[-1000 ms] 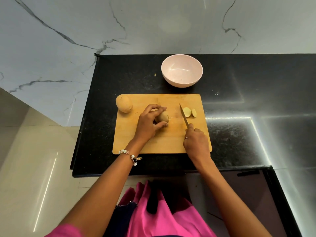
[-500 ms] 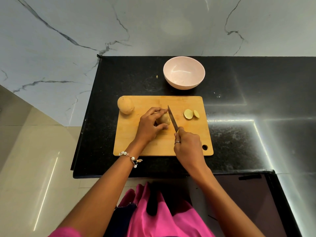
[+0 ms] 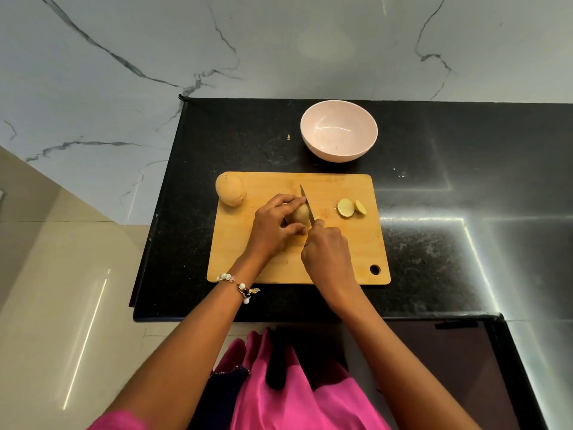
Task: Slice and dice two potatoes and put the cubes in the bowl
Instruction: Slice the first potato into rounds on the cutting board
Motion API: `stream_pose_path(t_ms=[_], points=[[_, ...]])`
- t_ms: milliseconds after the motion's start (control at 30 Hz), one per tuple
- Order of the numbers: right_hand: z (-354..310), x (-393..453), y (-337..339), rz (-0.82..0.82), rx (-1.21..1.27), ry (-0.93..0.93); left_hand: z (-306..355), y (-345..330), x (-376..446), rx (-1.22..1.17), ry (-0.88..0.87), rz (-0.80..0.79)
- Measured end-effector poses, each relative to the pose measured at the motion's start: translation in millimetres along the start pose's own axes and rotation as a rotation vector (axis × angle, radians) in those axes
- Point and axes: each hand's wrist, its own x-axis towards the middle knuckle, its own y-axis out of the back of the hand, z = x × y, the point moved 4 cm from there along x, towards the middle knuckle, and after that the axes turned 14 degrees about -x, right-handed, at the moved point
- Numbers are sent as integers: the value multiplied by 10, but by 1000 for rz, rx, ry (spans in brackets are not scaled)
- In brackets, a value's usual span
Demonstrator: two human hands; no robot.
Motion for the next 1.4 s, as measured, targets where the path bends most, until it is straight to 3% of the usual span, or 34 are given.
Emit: stream_pose_path(t_ms=[333, 600, 967, 1200, 1400], points=[[-87, -4, -44, 21, -68, 65, 5, -12, -18, -17, -18, 18], [4, -396, -306, -80, -127, 1, -5, 7, -22, -28, 7, 24], [296, -333, -434, -28, -201, -54, 40, 26, -15, -57, 55, 27], [669, -73, -331, 63, -28, -111, 36, 21, -27, -58, 87, 36], [500, -160, -15, 153, 240, -92, 38, 24, -27, -53, 95, 42]])
